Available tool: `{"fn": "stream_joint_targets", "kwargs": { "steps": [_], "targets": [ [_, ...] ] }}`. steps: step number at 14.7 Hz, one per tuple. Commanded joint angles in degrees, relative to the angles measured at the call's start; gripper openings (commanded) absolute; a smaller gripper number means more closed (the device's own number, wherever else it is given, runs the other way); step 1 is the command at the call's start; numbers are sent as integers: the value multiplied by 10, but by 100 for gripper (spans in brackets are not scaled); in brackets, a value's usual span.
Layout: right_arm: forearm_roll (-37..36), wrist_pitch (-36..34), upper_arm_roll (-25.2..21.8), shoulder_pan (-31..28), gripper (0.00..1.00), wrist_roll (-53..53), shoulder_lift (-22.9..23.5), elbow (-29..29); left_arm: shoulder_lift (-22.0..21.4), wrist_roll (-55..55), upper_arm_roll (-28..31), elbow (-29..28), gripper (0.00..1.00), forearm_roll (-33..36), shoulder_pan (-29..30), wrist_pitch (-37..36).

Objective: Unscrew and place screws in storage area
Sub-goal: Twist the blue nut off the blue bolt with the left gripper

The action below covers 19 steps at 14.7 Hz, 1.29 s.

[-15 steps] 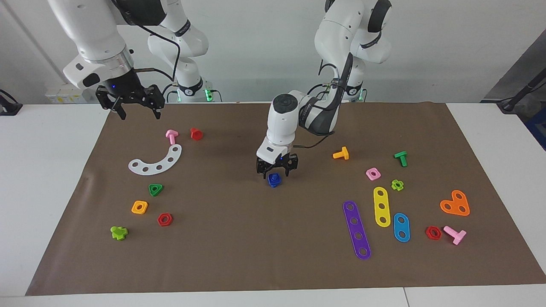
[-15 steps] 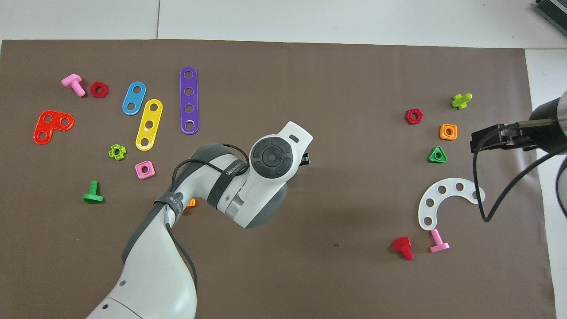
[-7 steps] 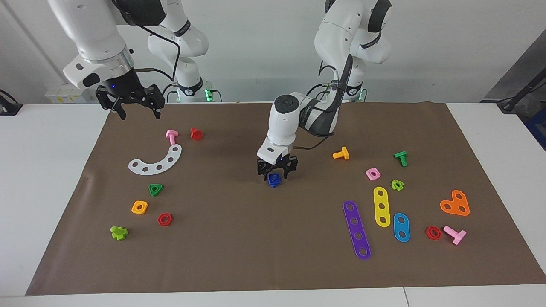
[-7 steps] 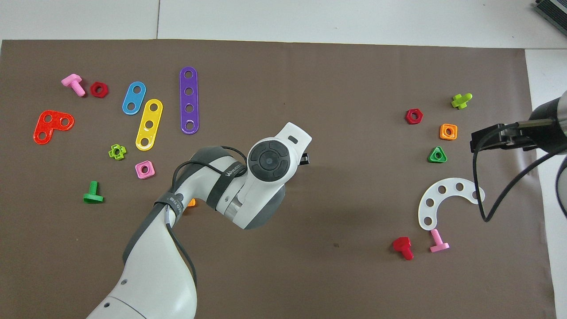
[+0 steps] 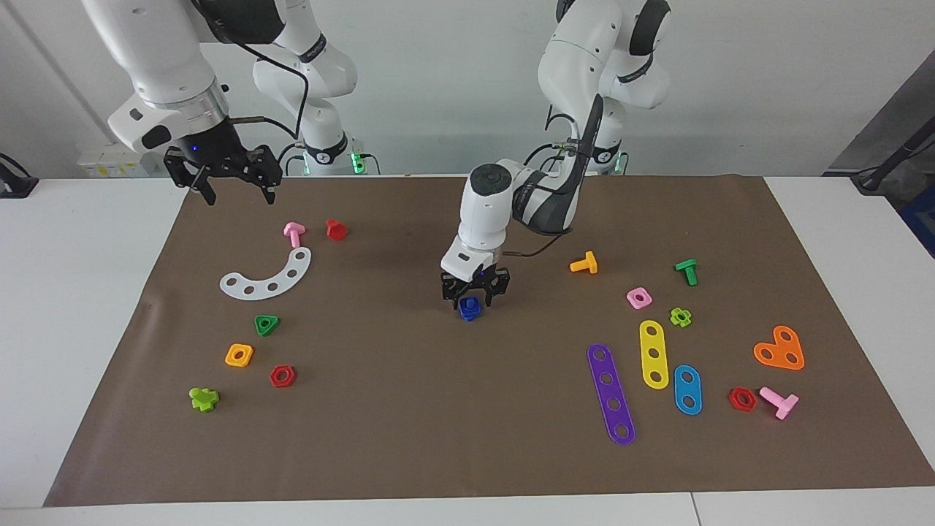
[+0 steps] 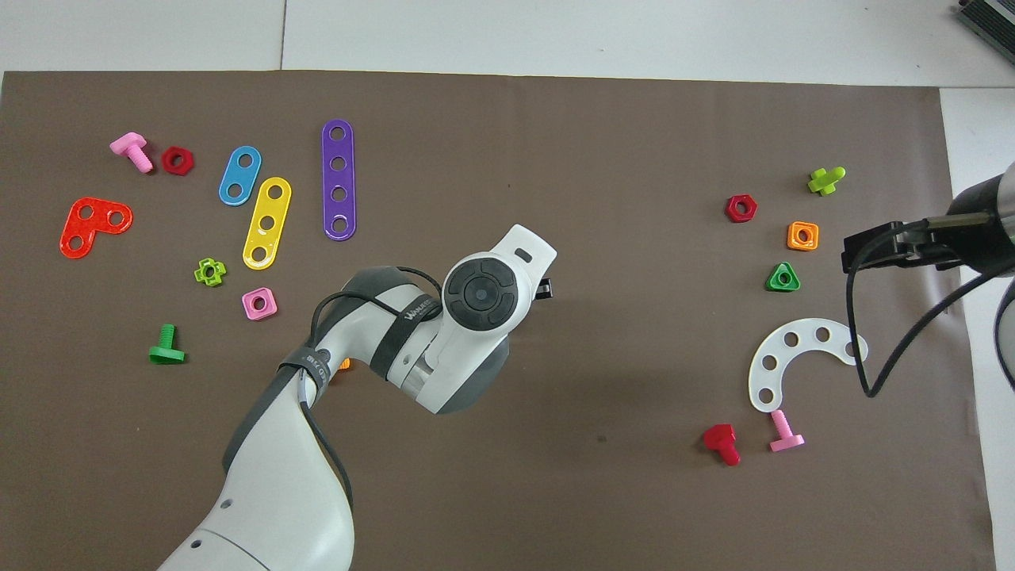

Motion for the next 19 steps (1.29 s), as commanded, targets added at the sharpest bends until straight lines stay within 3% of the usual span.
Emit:
{"fn": "stream_joint_targets", "kwargs": {
  "steps": [1,6,10,19],
  "targets": [
    [3,7,2,-4,100,-13,-15,-18,-4,-5,9,-10,73,9,-11,17],
    [3,7,2,-4,100,-14,-15,-18,-4,-6,11,-2,56,18,-9,11],
    [3,7,2,-4,100,-14,-15,-18,-4,-7,15,9,29,19,-10,4],
    [3,7,2,-4,100,-13,-15,-18,-7,-8,15,70,26,26,-9,-91]
  ]
}}
